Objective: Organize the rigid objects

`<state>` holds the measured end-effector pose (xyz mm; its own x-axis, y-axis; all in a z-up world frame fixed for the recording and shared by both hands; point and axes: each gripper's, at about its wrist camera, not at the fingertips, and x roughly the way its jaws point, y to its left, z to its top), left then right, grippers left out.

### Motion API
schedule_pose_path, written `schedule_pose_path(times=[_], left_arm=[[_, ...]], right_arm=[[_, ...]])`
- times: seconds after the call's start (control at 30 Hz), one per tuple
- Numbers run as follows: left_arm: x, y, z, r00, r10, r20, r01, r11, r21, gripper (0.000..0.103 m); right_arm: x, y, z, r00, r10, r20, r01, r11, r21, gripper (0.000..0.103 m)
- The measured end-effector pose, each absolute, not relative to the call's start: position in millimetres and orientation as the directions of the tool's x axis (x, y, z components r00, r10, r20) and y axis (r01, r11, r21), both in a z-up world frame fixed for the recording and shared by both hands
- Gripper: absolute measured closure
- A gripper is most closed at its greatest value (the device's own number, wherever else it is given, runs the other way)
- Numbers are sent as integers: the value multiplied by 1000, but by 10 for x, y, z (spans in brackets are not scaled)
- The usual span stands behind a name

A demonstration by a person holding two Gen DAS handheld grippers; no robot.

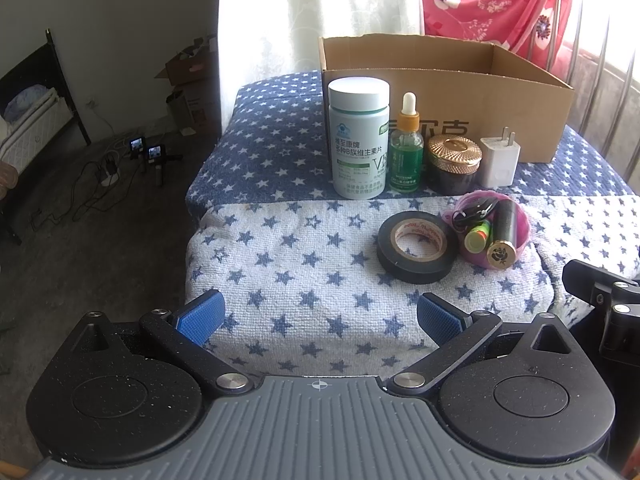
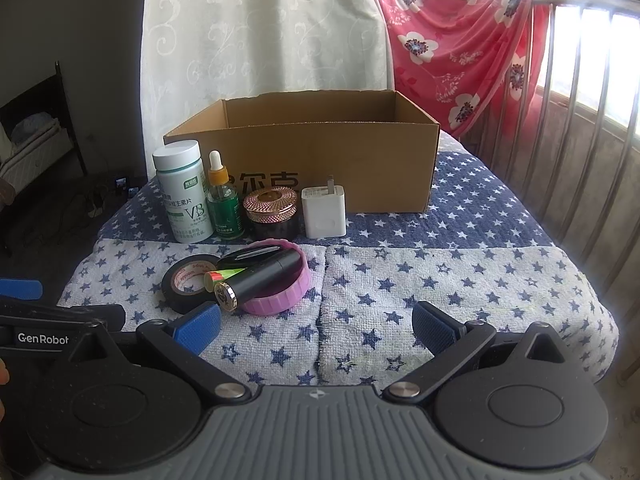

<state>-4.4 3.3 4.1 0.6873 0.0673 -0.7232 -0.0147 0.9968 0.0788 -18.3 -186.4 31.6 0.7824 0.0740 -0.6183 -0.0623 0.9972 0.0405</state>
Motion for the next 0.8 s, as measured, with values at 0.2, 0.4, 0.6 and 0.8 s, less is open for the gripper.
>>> schedule_pose_path(times=[0.2, 0.4, 0.6, 0.8], left_arm=[[-47, 33, 39, 688, 68, -723, -15, 997, 79, 0], [-74, 2, 67, 714, 46, -699, 12, 997, 78, 0], [-73, -85, 145, 759, -31, -650, 96, 993, 65, 0], [-11, -194, 174, 766, -164, -622, 222, 975, 16, 1]], right_arm=[[-183, -1869, 313, 783, 76, -617, -64, 997, 42, 0], [-167, -1946, 329, 797, 79, -599, -50, 997, 65, 0], [-118, -2225, 364, 823, 134, -551, -40, 983, 179, 0], [29, -2497, 341, 820, 272, -504, -76, 924, 374, 1]])
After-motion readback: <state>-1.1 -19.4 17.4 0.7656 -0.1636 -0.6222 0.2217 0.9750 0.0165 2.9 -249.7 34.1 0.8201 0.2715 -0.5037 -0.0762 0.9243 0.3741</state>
